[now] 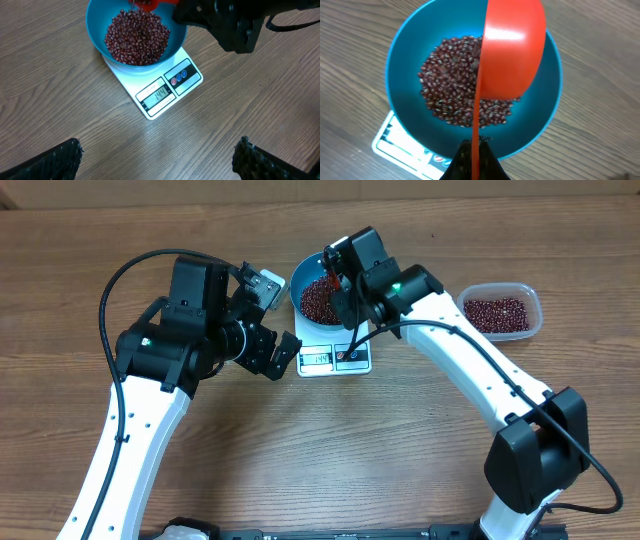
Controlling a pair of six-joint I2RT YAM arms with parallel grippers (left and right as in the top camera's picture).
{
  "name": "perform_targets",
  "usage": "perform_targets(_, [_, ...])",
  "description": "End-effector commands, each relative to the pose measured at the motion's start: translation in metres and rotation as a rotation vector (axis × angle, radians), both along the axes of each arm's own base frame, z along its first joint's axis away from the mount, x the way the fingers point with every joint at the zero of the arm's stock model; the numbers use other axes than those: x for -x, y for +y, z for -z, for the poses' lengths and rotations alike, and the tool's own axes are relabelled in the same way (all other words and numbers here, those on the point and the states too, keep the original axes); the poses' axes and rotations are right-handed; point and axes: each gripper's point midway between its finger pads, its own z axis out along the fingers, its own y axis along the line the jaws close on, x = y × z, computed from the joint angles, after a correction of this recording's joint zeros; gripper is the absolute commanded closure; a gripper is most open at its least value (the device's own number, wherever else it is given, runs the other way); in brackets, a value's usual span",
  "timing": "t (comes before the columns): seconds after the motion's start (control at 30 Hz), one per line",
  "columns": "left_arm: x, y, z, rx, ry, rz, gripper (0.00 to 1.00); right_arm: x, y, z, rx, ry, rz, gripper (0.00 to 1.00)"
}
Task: Scoop item into bowl and weigh 150g on scale
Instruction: 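Tilt the red scoop to trickle a few beans into the teal bowl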
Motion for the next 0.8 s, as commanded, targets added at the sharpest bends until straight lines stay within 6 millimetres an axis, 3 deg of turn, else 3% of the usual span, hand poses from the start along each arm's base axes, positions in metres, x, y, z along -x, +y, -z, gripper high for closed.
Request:
perform_targets(0.0, [-0.0025,-0.0013,-0.0040,0.001,-0.015,0.014,0.00,-0.0095,-0.0048,-0.0170,0.029,-0.068,0.029,0.96])
perform_targets(0.77, [-0.0025,-0.0013,-0.0040,0.002,-0.015,0.014,0.00,-0.0094,-0.0045,-0.0172,0.041,-0.072,0.004,0.96])
